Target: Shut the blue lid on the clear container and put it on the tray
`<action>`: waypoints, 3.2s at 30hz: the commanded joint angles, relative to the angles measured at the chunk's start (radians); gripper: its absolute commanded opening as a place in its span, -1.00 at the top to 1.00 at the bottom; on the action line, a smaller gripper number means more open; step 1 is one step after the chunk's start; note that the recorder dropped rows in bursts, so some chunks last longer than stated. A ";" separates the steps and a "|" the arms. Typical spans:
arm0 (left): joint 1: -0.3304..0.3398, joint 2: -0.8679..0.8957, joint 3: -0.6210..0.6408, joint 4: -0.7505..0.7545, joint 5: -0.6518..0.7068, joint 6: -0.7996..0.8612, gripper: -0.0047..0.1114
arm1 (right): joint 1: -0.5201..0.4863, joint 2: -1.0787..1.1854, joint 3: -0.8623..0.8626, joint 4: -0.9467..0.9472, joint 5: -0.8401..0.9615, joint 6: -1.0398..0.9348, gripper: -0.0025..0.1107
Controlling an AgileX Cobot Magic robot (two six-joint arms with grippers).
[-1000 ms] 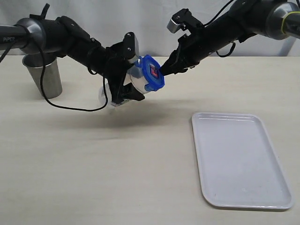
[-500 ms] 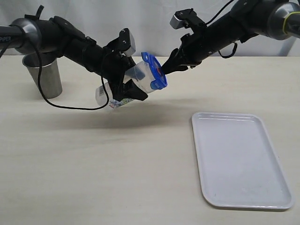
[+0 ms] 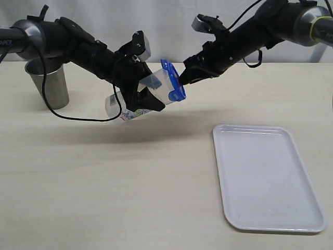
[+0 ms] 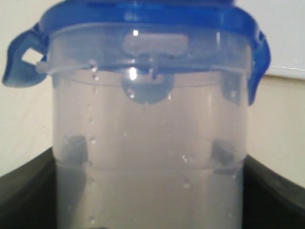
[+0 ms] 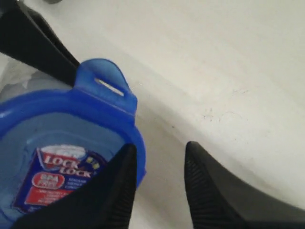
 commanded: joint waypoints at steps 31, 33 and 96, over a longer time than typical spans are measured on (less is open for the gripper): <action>-0.013 0.000 -0.010 0.032 -0.057 -0.068 0.92 | 0.075 0.096 -0.154 -0.016 0.197 0.314 0.16; -0.013 0.000 -0.010 0.023 -0.057 -0.071 0.92 | 0.075 0.095 -0.154 -0.032 0.197 0.314 0.23; -0.021 -0.021 -0.012 0.458 -0.197 0.384 0.92 | 0.092 -0.037 -0.217 -0.331 0.197 -0.355 0.02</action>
